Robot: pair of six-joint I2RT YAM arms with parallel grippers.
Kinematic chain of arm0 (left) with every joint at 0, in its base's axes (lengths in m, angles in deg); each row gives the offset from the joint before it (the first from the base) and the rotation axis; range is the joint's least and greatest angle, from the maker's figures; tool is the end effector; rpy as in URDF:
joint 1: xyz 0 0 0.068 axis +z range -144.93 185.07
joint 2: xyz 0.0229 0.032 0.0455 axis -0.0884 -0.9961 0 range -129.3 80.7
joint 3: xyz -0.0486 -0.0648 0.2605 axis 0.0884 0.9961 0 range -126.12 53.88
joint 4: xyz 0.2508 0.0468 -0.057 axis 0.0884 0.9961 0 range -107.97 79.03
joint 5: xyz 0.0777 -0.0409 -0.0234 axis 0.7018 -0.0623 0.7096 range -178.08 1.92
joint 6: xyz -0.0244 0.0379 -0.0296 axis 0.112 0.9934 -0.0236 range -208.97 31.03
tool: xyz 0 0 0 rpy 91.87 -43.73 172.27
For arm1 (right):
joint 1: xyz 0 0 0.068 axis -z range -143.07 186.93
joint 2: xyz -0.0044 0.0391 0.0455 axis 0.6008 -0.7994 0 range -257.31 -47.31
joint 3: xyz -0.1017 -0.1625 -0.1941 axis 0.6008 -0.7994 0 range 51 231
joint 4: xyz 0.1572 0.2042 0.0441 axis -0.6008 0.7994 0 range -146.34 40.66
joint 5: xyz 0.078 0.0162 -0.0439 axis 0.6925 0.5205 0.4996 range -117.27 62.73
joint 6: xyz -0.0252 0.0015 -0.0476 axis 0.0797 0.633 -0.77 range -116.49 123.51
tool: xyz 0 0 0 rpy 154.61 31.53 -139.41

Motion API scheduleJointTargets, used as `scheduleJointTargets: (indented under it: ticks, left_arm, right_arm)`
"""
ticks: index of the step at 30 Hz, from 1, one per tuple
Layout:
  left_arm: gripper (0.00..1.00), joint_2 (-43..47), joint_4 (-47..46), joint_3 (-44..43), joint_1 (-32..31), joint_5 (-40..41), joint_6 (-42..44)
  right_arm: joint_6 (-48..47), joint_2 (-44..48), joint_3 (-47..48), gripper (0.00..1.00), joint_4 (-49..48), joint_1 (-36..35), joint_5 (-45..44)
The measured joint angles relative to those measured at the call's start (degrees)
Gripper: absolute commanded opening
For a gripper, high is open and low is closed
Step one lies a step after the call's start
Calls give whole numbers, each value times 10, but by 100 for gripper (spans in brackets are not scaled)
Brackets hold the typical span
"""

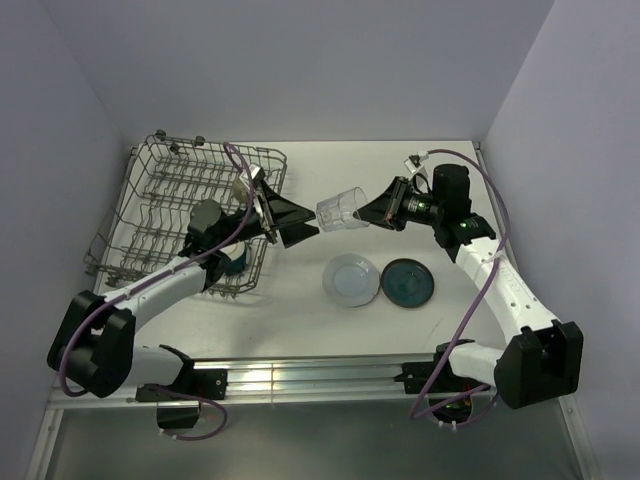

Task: Load the mixed dishes into the dish rack

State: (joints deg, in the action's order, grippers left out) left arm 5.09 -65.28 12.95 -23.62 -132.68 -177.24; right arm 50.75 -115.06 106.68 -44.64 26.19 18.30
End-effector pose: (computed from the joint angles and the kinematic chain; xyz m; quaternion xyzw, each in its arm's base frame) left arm 0.2396 -0.1597 0.3008 -0.0303 0.6491 -0.7396 0.1753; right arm 0.2533 0.0739 0.3254 0.0409 0.7997 0.5278 0.2834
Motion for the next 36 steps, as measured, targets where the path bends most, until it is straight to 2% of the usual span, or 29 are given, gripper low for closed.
scheduleJointTargets:
  ticks: [22, 30, 34, 36]
  left_arm:
    - [99, -48, -82, -9, -1, -12, -64]
    - [99, -72, -165, -8, -1, -17, -124]
    - [93, -92, -210, -4, -1, -18, -163]
    - [86, -103, -225, -4, -1, -19, -183]
  right_arm:
    - [109, 2, -28, 0, -130, -41, 61]
    - [132, 0, -40, 0, -178, -48, 70]
    - [139, -2, -45, 0, -190, -48, 73]
    - [141, -7, -45, 0, -196, -49, 75]
